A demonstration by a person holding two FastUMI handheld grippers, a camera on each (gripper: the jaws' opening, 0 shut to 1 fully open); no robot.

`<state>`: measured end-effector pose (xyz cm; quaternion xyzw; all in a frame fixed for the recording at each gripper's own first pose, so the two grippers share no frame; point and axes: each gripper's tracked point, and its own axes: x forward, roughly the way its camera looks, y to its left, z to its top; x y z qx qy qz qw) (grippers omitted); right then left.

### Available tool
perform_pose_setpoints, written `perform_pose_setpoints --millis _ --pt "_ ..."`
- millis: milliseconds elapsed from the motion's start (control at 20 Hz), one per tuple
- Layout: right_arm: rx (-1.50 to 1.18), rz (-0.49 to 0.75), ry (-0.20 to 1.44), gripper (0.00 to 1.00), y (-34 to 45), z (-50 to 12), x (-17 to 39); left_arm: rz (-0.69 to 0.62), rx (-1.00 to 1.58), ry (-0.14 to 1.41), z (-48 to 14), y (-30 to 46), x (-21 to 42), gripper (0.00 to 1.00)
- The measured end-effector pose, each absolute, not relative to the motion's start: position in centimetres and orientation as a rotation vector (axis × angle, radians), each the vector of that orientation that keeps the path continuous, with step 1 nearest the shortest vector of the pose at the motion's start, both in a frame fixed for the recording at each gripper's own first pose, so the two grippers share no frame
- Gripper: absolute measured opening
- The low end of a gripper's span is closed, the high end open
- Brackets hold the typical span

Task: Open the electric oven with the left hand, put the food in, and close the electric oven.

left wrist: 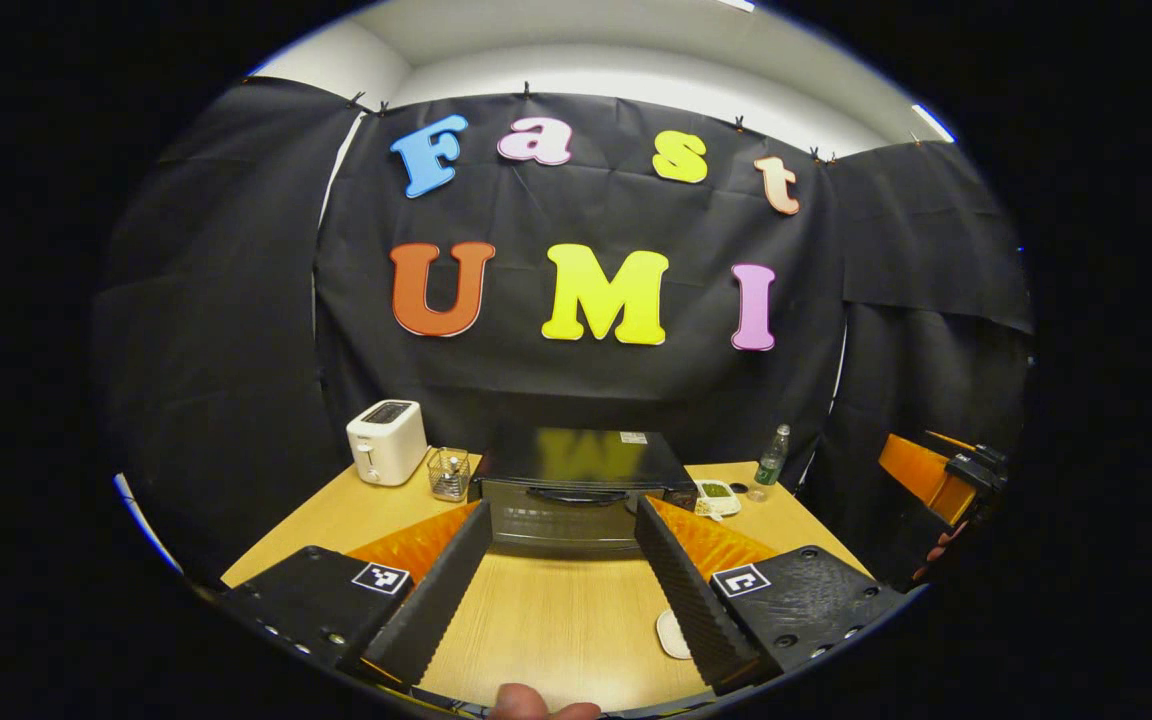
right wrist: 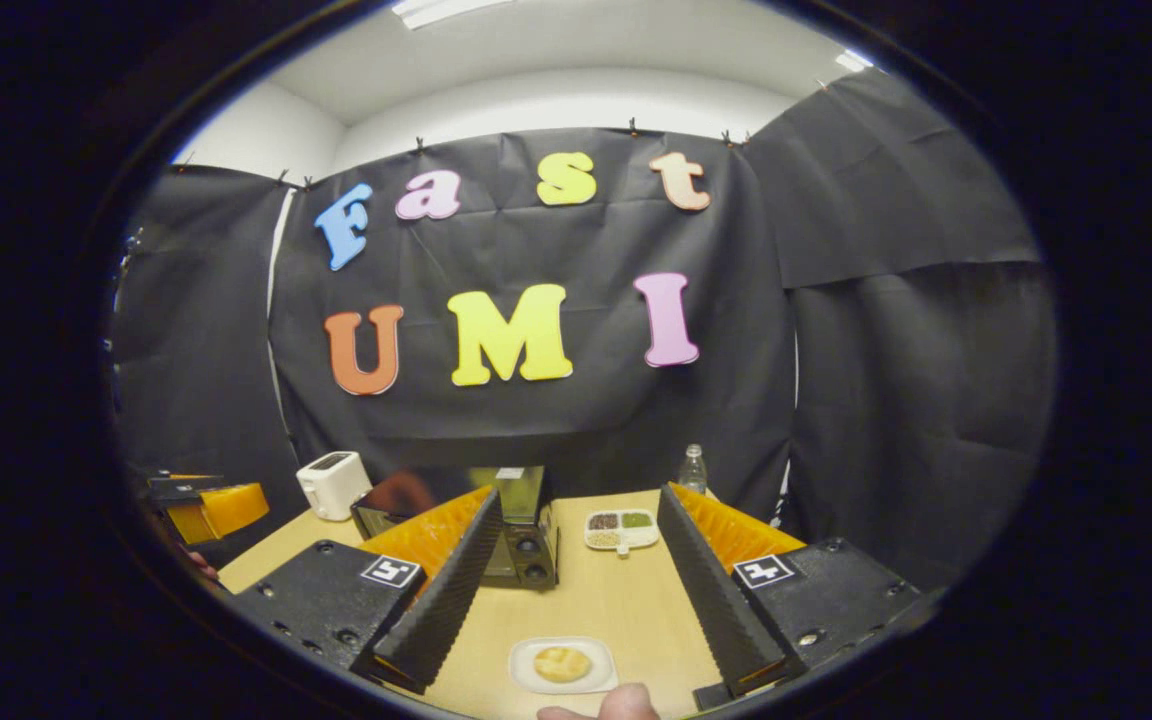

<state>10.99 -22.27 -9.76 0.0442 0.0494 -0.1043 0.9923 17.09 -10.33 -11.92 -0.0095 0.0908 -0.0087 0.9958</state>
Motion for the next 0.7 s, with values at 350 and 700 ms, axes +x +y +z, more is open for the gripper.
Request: perform_pose_setpoints --millis 350,700 --pt "0.066 -0.291 0.167 0.98 -28.1 -11.9 11.0 -0.053 -0.082 0.281 -17.1 -12.6 26.8 0.94" --pt "0.043 -0.382 0.201 0.99 -30.9 -13.1 8.8 -0.049 -0.043 0.365 -21.8 -11.8 35.0 0.95"
